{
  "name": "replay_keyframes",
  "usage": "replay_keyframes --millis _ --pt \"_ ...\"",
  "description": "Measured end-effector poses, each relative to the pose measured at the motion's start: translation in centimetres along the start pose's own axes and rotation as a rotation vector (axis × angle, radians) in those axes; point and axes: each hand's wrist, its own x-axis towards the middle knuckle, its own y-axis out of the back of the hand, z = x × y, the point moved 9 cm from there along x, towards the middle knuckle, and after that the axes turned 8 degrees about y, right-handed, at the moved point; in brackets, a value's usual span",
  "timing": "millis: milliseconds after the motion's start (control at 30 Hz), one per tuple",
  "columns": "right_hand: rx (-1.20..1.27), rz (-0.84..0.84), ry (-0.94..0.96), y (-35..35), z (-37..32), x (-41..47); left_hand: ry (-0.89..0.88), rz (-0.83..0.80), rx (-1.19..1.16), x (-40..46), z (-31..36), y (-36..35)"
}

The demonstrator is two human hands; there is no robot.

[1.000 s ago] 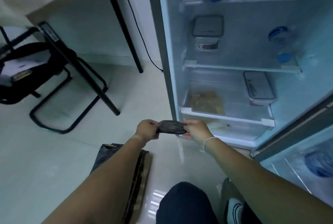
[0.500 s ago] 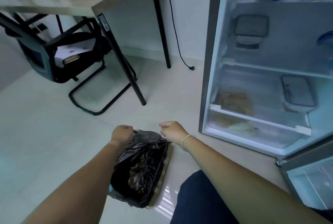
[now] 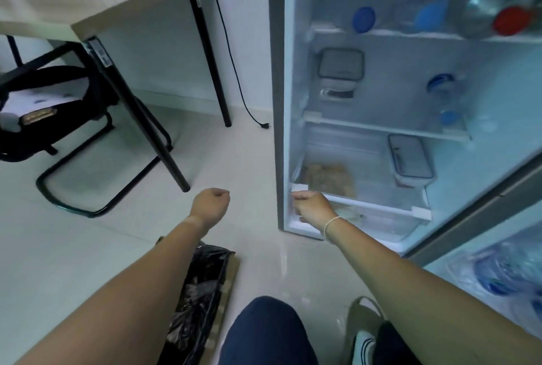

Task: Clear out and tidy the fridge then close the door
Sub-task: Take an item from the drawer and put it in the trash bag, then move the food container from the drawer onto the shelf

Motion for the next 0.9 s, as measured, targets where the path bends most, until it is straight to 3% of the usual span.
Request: replay_keyframes --millis 433,900 --pt "0.118 0.314 -0.084 17.2 7.2 0.9 -0.235 -0.136 0.126 0.3 12.6 -15.7" --pt "0.195 0.388 -0.193 22.4 12.9 1.6 -0.281 -0.237 0.223 0.2 17.0 -23.3"
